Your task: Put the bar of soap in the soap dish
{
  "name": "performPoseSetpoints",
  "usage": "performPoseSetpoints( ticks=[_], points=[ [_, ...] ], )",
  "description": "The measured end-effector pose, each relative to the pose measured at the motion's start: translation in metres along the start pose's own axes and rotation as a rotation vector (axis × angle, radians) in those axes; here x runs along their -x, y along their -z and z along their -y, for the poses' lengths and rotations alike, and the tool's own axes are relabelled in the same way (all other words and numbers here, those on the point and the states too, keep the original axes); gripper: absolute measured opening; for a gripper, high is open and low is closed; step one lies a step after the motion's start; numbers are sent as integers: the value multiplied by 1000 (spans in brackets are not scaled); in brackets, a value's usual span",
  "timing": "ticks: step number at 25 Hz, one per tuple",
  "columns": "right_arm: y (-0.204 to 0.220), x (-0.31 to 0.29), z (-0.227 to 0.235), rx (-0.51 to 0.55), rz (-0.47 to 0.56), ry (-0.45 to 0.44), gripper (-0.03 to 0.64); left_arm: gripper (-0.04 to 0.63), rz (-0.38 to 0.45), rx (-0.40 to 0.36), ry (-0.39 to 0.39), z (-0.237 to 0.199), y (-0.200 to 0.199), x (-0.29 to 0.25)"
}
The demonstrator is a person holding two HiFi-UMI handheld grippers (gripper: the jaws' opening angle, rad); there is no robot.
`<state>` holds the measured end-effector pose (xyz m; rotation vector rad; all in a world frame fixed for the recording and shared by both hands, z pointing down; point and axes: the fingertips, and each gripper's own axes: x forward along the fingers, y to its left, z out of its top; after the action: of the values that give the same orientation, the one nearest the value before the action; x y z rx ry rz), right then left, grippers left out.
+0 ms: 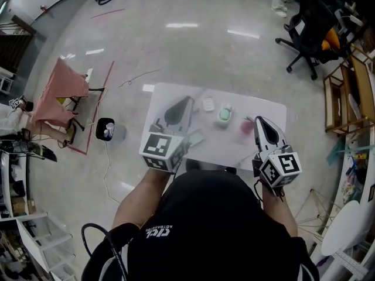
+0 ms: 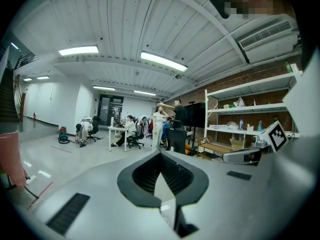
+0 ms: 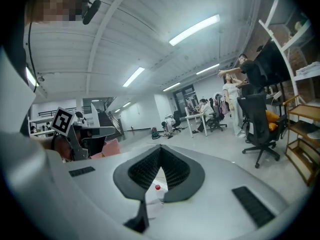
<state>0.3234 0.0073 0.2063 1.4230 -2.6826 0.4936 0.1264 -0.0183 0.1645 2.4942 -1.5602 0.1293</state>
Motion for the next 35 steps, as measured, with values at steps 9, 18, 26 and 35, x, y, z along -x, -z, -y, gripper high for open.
performPoseSetpoints(
  ticks=[9, 18, 26, 35],
  points=[
    [10, 3, 6, -32, -13, 5, 14, 8, -15, -31, -1, 3, 2, 3],
    [13, 7, 7, -46, -25, 4, 14, 8, -3, -62, 9, 9, -2, 3],
    [27, 26, 18, -49, -48, -23, 14, 8, -10, -83, -22, 26, 4, 8],
    [48, 24, 2, 9, -111, -141, 14, 9, -39, -57, -141, 26, 20, 47]
  ],
)
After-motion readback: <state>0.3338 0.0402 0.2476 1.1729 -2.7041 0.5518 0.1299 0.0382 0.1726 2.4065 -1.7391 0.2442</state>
